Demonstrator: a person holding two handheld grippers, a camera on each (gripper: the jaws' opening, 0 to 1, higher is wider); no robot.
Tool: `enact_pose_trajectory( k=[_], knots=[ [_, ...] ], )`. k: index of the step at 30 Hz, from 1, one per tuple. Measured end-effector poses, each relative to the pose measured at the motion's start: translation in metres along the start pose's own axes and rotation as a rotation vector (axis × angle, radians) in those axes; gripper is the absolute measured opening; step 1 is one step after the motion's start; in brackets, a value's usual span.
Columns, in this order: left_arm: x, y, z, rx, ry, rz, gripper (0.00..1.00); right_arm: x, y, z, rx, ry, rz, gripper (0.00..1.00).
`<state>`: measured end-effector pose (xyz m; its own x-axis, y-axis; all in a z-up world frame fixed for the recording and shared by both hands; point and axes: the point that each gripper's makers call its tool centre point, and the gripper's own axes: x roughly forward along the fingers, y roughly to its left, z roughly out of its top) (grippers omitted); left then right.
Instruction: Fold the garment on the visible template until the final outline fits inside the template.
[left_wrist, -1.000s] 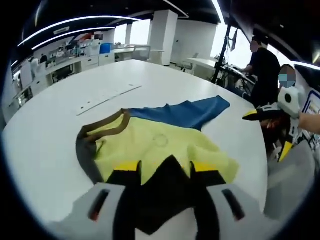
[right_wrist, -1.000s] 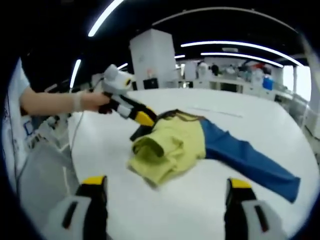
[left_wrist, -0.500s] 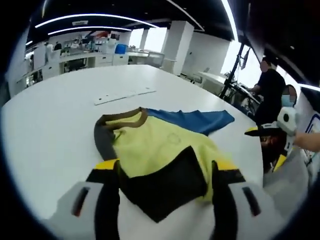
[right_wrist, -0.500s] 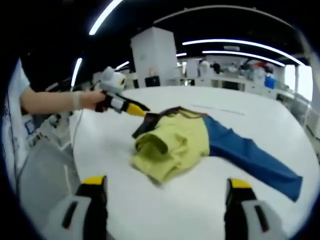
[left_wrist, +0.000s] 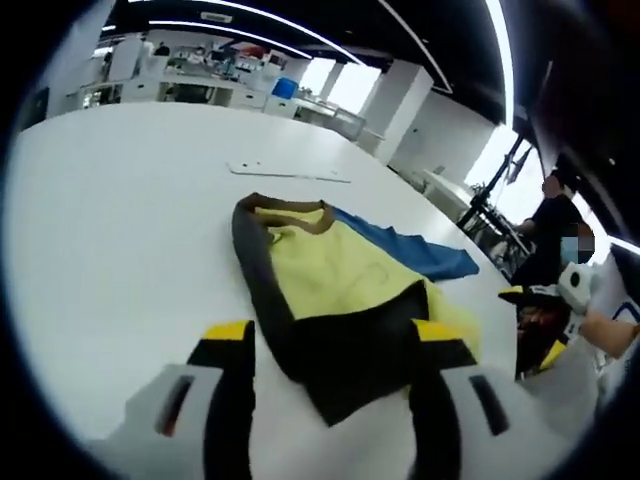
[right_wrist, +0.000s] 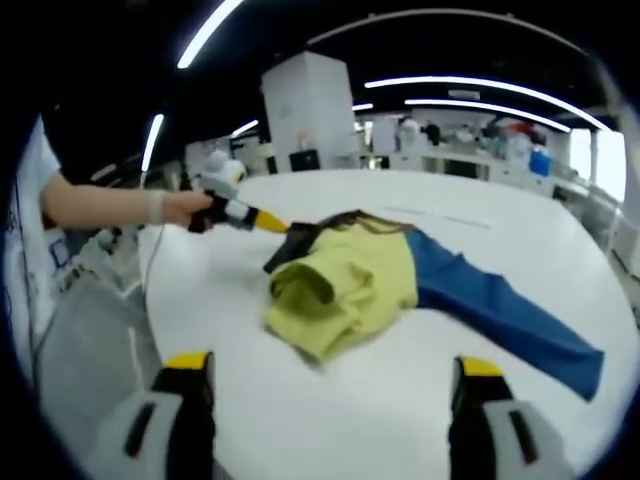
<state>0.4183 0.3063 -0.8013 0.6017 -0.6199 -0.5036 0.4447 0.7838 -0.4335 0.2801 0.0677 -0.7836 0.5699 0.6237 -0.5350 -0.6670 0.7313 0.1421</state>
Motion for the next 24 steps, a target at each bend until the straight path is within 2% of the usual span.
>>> enact_pose_trajectory(
  k=[5, 8, 20, 24],
  knots=[
    [0.003, 0.007, -0.009, -0.038, 0.010, 0.004, 0.43, 0.000, 0.000, 0.000, 0.001, 0.005, 0.002, 0.99],
    [0.004, 0.005, -0.011, -0.052, 0.008, -0.001, 0.34, 0.001, 0.001, -0.001, -0.003, 0.009, 0.004, 0.99],
    [0.003, 0.008, -0.022, -0.122, 0.003, 0.000, 0.17, 0.004, 0.004, -0.004, -0.005, 0.021, 0.014, 0.99],
    [-0.001, 0.010, -0.022, -0.150, -0.005, 0.002, 0.08, 0.006, 0.006, -0.005, -0.003, 0.022, 0.016, 0.99]
  ],
)
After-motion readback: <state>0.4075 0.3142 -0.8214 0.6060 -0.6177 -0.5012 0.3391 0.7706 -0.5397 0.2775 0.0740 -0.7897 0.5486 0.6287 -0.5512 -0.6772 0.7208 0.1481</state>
